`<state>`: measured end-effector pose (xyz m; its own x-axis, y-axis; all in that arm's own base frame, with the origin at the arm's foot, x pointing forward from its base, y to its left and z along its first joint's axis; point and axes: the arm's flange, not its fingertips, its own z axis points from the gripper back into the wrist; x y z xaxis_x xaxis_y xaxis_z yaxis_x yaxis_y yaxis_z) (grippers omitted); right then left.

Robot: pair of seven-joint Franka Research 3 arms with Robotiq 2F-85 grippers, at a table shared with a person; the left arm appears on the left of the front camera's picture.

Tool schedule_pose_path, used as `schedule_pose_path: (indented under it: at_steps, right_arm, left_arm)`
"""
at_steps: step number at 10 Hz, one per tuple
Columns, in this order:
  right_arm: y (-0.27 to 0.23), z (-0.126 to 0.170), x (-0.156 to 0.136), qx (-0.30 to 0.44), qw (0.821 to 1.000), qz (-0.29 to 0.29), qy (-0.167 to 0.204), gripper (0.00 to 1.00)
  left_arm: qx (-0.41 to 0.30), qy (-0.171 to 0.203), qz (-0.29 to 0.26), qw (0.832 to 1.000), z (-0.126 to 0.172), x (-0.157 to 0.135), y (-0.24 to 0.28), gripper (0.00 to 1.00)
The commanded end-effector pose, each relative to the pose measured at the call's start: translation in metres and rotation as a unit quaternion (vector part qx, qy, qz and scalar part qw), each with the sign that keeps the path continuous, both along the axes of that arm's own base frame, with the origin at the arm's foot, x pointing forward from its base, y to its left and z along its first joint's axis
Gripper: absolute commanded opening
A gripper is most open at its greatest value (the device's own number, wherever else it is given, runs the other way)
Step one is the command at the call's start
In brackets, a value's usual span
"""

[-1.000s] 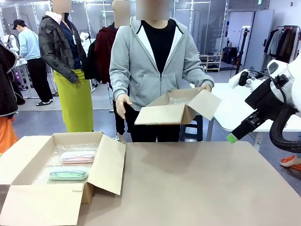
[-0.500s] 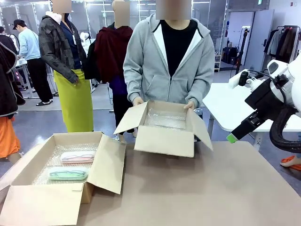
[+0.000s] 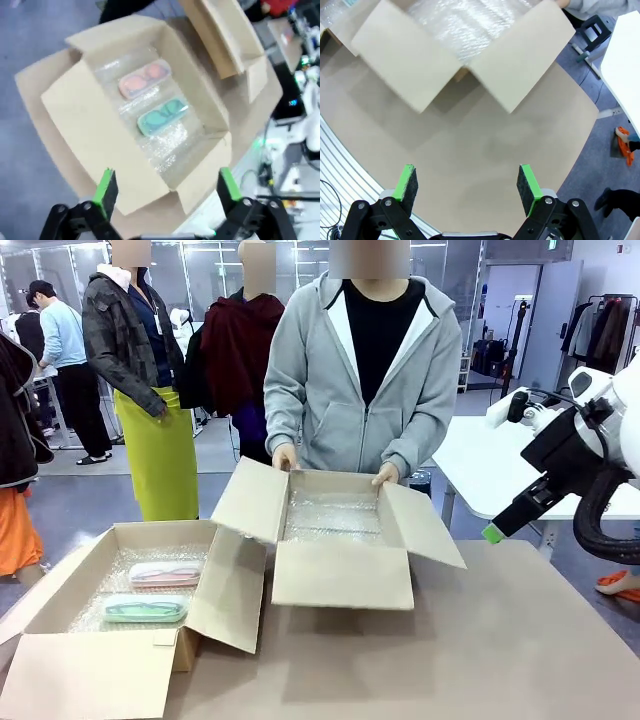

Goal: Pack the glasses set securely to prepare it for shipping.
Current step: Position the Package Box on the left side of the table.

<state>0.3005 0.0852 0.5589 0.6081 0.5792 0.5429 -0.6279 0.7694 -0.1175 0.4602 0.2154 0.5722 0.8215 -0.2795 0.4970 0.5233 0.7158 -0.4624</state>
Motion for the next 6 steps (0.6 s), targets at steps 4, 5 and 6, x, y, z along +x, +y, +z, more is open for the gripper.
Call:
schedule_pose_path:
  at_steps: [4, 5, 6]
  right_arm:
    - [0.001, 0.000, -0.002, -0.004, 1.000, -0.002, -0.003, 1.00]
    - [0.001, 0.000, -0.002, -0.004, 1.000, -0.002, -0.003, 1.00]
    - [0.001, 0.000, -0.002, -0.004, 1.000, -0.002, -0.003, 1.00]
  left_arm:
    - [0.008, -0.278, -0.064, 0.958, 0.010, -0.111, -0.125, 1.00]
    - [0.017, -0.331, -0.052, 0.942, -0.002, -0.130, -0.134, 1.00]
    - [0.032, -0.342, -0.080, 0.936, -0.010, -0.142, -0.142, 1.00]
